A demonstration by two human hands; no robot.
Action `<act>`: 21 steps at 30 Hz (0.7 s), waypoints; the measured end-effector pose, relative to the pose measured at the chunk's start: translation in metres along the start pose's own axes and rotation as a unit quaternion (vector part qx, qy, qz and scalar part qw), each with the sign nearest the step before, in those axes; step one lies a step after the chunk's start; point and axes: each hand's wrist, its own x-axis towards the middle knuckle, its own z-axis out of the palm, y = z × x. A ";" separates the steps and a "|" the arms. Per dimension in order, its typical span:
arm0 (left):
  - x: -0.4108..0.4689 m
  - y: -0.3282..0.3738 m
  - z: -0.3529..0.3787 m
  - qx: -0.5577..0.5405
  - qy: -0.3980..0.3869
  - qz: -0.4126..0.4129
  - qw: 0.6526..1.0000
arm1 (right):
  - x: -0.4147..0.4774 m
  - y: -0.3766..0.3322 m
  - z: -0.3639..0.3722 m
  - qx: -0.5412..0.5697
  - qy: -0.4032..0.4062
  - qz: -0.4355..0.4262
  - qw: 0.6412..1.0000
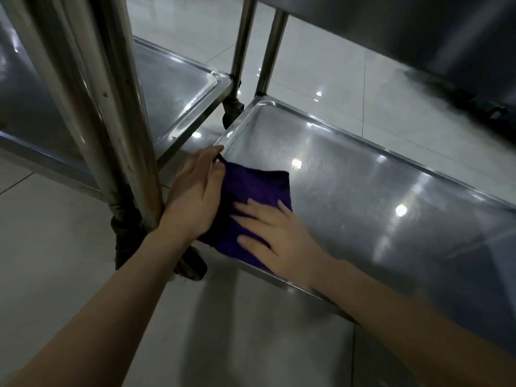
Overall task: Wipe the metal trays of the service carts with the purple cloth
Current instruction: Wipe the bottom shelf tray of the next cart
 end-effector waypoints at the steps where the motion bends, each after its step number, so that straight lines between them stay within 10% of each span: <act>1: 0.000 -0.002 0.000 0.006 -0.004 -0.001 1.000 | -0.018 0.002 -0.004 0.005 -0.013 0.005 1.000; 14: 0.004 -0.010 0.007 -0.040 0.000 -0.064 0.997 | 0.017 -0.029 0.010 -0.009 0.004 0.097 0.995; 21: 0.003 -0.011 0.010 0.173 -0.081 0.013 0.981 | -0.122 0.024 -0.021 -0.022 -0.001 0.156 0.987</act>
